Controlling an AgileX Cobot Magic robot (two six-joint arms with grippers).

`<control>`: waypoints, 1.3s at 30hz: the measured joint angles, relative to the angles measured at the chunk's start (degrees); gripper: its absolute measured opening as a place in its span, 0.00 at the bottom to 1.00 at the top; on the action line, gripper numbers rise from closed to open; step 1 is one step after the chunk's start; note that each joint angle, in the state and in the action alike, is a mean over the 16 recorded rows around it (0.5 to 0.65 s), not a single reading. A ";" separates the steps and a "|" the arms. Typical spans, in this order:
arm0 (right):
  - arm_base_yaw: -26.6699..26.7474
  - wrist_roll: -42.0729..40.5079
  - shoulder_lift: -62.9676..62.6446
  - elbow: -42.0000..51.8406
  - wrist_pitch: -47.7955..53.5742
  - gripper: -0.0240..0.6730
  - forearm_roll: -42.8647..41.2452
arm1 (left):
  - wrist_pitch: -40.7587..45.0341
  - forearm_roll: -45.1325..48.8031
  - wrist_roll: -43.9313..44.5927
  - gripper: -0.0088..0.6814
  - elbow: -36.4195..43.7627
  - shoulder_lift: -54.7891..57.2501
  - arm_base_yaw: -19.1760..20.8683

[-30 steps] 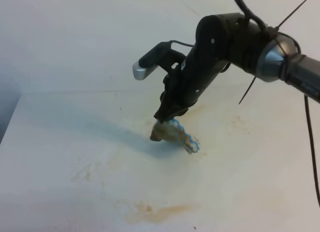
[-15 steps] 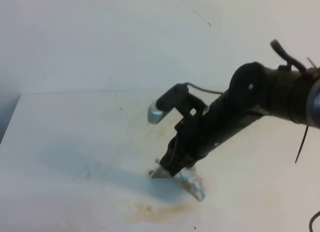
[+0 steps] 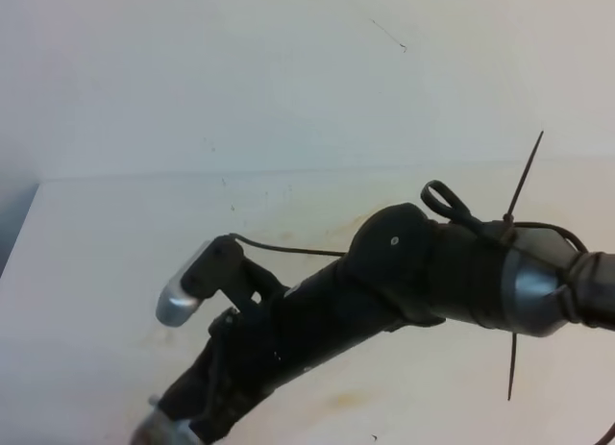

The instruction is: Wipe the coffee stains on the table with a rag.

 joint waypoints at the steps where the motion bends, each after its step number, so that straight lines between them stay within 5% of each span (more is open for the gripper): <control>1: 0.25 -0.86 -0.16 -0.25 -0.80 0.06 1.20 | 0.00 0.00 0.00 0.01 0.00 0.00 0.00; 12: -5.00 -2.17 -6.38 -2.52 -10.96 0.06 1.55 | 0.00 0.00 0.00 0.01 0.00 0.00 0.00; 19: -12.04 10.37 -12.06 -2.72 -9.45 0.06 -15.24 | 0.00 0.00 0.00 0.01 0.00 0.00 0.00; 29: -17.99 30.61 -14.95 -2.69 5.31 0.06 -43.51 | 0.00 0.00 0.00 0.01 0.00 0.00 0.00; 34: -18.60 34.69 -14.46 -2.63 11.70 0.09 -49.57 | 0.00 0.00 0.00 0.01 0.00 0.00 0.00; 39: -18.64 36.68 -13.90 -2.60 15.11 0.24 -51.27 | 0.00 0.00 0.00 0.01 0.00 0.00 0.00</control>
